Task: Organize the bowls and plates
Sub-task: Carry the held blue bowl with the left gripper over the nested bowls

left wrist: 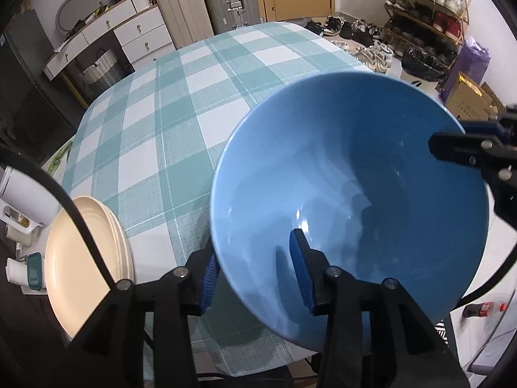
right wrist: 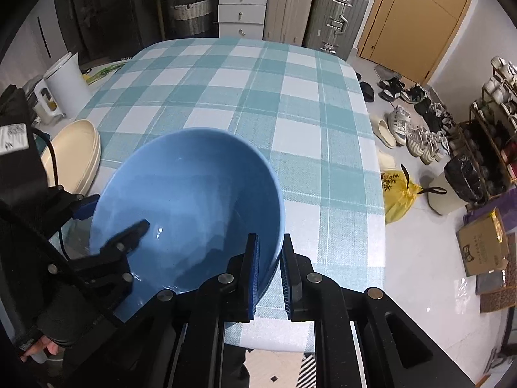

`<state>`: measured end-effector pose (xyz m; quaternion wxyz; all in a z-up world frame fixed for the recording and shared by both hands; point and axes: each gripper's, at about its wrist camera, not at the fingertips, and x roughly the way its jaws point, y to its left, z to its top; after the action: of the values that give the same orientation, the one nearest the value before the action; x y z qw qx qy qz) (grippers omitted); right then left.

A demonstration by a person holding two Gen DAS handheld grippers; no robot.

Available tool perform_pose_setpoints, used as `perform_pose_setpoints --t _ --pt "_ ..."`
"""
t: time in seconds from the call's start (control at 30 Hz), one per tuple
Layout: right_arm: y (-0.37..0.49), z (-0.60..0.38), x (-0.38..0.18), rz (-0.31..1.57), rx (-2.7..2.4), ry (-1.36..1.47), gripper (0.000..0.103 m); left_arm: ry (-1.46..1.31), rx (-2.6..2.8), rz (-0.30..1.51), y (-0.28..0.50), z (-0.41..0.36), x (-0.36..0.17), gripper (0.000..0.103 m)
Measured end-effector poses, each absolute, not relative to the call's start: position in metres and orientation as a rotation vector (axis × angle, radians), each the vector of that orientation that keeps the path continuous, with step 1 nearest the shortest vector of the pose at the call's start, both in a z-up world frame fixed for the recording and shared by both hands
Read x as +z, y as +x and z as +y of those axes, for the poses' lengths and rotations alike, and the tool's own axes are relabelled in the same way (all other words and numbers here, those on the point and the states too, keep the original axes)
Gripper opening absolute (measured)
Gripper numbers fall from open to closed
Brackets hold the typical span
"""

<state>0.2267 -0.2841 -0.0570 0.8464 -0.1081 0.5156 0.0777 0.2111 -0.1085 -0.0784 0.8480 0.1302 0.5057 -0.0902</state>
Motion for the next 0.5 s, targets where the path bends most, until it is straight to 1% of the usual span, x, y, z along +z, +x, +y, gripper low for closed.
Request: perform_pose_setpoints --t 0.17,0.3,0.37,0.5 --pt "0.226 -0.284 -0.055 1.080 0.163 -0.242 0.012 0.256 -0.196 1.068 0.210 -0.106 -0.080 0.043" --pt "0.219 -0.276 -0.047 1.027 0.165 -0.288 0.012 0.255 -0.192 1.075 0.211 -0.105 -0.084 0.043" --pt "0.218 -0.272 -0.044 1.013 0.180 -0.301 0.012 0.255 -0.184 1.082 0.212 -0.105 -0.087 0.045" --pt "0.218 -0.272 -0.040 1.000 0.204 -0.279 0.012 0.221 -0.185 1.110 0.214 -0.100 -0.095 0.045"
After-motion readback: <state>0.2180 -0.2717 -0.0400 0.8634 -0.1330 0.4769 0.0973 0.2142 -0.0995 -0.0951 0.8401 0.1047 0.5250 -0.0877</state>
